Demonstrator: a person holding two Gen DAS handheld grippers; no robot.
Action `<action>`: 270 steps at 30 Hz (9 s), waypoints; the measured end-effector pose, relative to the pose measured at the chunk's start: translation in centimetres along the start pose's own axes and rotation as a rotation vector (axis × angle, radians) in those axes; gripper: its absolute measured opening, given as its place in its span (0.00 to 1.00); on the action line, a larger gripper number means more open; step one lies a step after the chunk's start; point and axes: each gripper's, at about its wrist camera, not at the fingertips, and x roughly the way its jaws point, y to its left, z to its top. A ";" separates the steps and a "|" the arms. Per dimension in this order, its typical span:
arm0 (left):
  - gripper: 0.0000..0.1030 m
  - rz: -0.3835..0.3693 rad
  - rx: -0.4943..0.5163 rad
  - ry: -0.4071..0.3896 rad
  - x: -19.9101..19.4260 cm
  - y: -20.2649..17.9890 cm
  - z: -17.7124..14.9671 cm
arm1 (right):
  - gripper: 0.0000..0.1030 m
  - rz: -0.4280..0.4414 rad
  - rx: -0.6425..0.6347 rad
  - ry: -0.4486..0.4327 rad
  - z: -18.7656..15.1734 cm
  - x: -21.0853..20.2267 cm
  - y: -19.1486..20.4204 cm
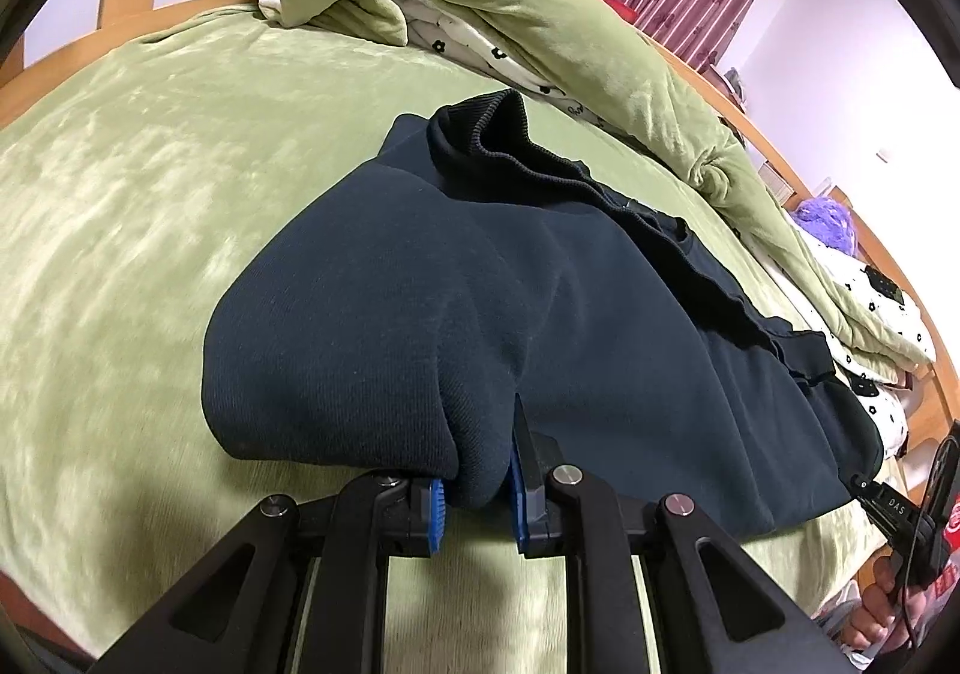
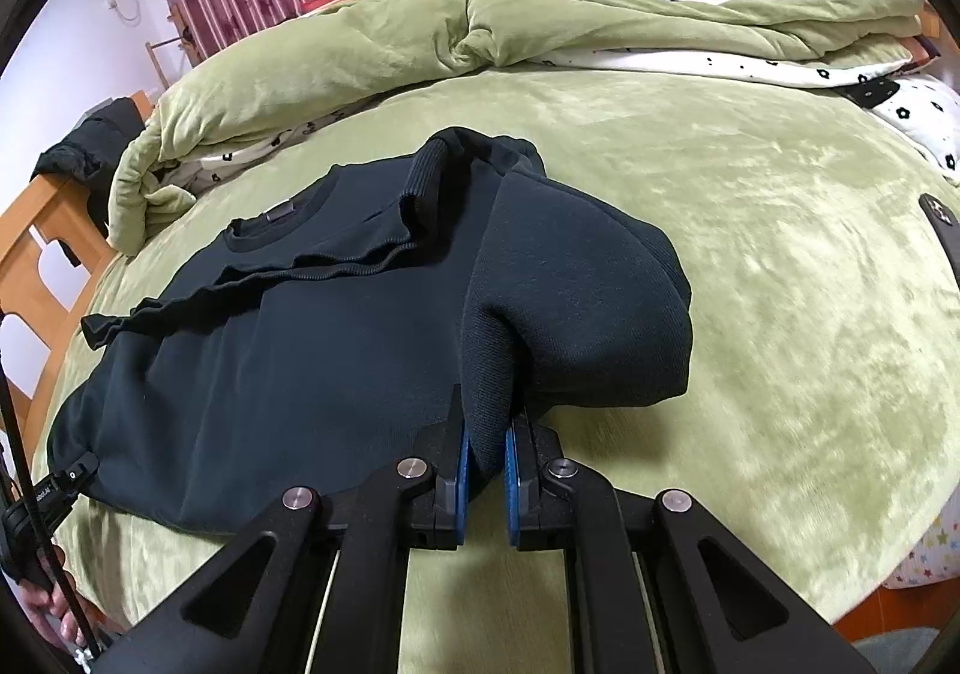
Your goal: Fold small clothes
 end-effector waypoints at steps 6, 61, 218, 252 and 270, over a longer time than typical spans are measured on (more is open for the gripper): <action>0.15 0.001 0.003 0.000 -0.8 -0.1 -1.0 | 0.09 0.012 0.016 0.004 -1.0 -1.0 -0.7; 0.44 0.095 0.065 0.031 9.8 -3.7 13.7 | 0.18 0.062 -0.038 0.143 14.6 14.8 5.2; 0.52 -0.046 0.243 0.033 0.5 -11.2 1.9 | 0.63 0.124 -0.123 0.013 1.6 0.8 8.5; 0.53 0.233 0.273 0.022 5.3 -9.4 0.5 | 0.35 0.007 -0.001 -0.046 1.8 -1.5 -2.0; 0.53 0.045 0.302 0.018 3.8 -14.6 1.5 | 0.09 0.196 -0.164 -0.081 6.5 2.4 1.3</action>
